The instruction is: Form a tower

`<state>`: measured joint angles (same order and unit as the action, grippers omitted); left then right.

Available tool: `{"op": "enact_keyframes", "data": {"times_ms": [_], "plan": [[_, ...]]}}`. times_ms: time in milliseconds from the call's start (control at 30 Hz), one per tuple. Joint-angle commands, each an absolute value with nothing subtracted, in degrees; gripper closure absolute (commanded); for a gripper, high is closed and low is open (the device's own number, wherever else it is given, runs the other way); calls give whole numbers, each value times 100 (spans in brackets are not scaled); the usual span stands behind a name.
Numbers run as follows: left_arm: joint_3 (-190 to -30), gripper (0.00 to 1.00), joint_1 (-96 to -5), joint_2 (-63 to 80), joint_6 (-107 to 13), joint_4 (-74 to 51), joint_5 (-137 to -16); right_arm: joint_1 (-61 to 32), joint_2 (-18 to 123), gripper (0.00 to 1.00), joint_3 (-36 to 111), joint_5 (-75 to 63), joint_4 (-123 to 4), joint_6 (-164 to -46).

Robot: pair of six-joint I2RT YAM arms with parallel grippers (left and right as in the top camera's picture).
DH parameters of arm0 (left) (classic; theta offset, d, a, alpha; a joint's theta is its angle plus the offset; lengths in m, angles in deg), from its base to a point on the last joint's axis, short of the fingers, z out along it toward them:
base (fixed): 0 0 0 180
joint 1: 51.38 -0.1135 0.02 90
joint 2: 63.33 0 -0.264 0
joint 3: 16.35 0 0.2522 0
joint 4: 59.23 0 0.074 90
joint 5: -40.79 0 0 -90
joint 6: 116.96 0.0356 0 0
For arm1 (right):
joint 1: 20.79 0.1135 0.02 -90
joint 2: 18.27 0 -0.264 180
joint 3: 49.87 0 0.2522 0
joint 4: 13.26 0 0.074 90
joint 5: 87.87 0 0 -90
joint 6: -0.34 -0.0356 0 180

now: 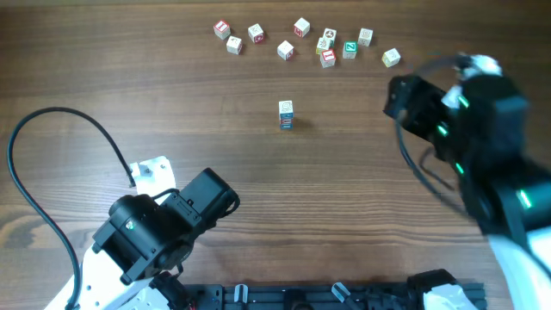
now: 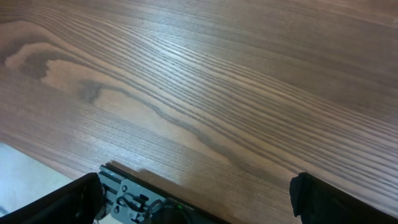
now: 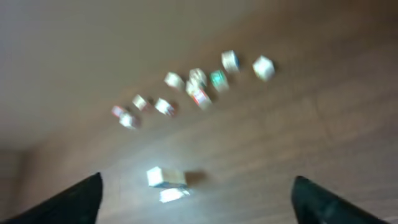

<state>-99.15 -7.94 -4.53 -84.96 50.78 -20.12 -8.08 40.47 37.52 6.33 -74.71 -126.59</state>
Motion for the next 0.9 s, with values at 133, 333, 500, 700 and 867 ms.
{"op": "enact_keyframes", "data": {"times_ms": [133,333,500,700,867], "plan": [[-9912,0,-799,-483,-8610,5080,-1973,-773,2598,0,3754,854,-7492,-12587],[-9912,0,-799,-483,-8612,5080,-1973,-812,1761,0,3732,852,-8181,-12589],[-9912,0,-799,-483,-8610,5080,-1973,-865,777,0,3732,854,-9514,-12587],[-9912,0,-799,-483,-8610,5080,-1973,-1374,255,0,3728,852,-11038,-12589],[-9912,0,-799,-483,-8610,5082,-1973,-1595,-18,0,3653,852,-11884,-12584]]}}
